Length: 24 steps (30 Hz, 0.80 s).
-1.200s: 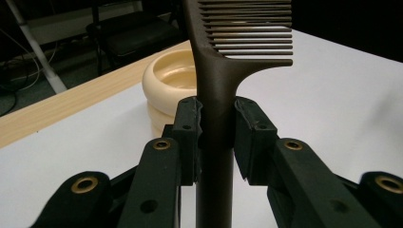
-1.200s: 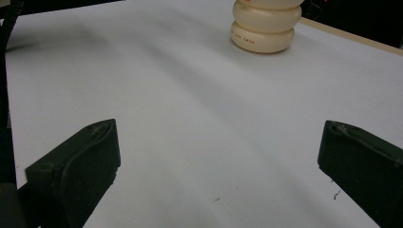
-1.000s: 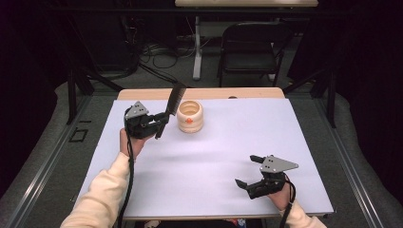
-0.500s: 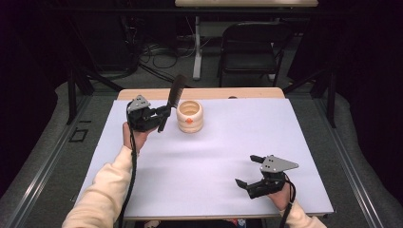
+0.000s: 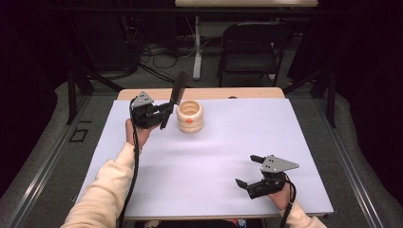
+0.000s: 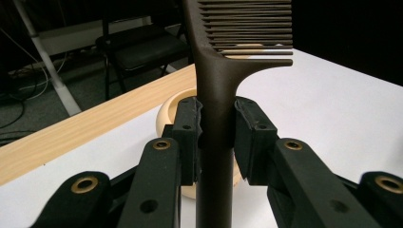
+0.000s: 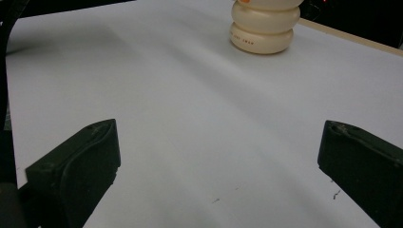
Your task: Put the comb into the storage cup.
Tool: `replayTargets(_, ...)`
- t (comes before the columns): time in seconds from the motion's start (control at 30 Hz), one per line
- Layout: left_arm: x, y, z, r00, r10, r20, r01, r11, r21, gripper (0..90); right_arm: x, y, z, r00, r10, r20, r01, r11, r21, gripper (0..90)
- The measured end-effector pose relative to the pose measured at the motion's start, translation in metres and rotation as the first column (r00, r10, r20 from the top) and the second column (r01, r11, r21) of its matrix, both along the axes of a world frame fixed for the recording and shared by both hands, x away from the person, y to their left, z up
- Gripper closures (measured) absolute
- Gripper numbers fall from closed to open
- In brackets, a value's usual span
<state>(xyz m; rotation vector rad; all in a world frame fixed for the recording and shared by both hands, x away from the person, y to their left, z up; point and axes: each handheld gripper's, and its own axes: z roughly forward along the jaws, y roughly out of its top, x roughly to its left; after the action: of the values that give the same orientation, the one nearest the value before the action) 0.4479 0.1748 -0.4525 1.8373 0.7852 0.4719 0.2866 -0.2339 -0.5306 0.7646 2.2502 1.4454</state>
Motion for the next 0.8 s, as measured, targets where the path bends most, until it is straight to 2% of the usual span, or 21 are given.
replayTargets(0.3, 0.004, -0.003, 0.001, 1.0, 0.0, -0.001, 0.0, 0.9999, 0.017, 72.3, 0.0, 0.0, 0.0, 1.0, 0.002, 0.002, -0.002, 1.0, -0.001, 0.0)
replayTargets(0.8, 0.013, -0.008, 0.009, 0.9999, 0.003, 0.012, -0.003, 1.0, -0.009, 72.3, 0.0, 0.0, 0.0, 1.0, -0.001, 0.002, 0.001, 1.0, 0.0, 0.0)
